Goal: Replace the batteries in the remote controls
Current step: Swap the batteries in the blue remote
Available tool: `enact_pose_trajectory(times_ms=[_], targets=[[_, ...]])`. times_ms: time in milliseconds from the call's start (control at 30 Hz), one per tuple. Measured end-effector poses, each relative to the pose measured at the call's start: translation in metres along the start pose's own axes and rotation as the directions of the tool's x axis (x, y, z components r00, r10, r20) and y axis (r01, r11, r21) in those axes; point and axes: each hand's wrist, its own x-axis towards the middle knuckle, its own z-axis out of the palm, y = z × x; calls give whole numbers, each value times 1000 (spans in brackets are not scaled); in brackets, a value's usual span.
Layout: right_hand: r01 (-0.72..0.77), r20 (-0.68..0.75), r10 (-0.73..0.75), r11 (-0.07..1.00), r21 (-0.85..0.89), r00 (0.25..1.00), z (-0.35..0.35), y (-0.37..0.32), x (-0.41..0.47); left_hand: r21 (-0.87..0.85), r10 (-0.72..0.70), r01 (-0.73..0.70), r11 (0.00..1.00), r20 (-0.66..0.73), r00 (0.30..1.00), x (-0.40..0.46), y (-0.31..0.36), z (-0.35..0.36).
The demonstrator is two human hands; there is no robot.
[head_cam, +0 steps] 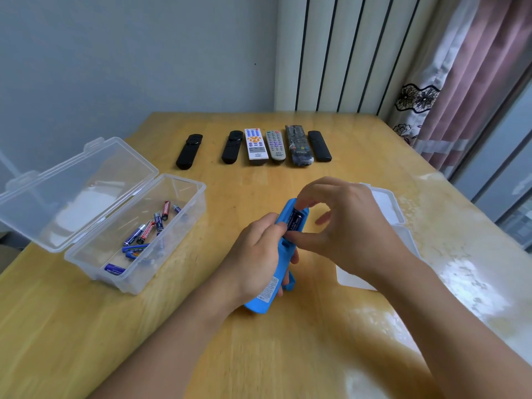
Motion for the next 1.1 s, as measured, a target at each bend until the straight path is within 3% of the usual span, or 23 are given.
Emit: enact_pose_trajectory(times_ms=[167,400,600,700,967,1100], targets=[[9,21,-8,999,-39,1000,3,-2,0,49,-7,8,999,-25,1000,2,-3,3],[41,-38,-45,994,-104,998,4,3,3,-26,-40,40,999,10,999,0,-1,8],[-12,-214,41,990,138,976,5,8,-3,-219,-24,20,975,-15,1000,1,8,4],[-21,-255,62,987,159,965,20,1,-4,-233,-8,-5,972,-53,999,1,7,5],[-58,-330,80,995,78,941,34,-12,-11,-53,111,-124,991,-193,975,1,1,20],[-95,-338,140,984,149,931,43,-16,-7,134,226,-194,972,-289,930,2,-2,19]])
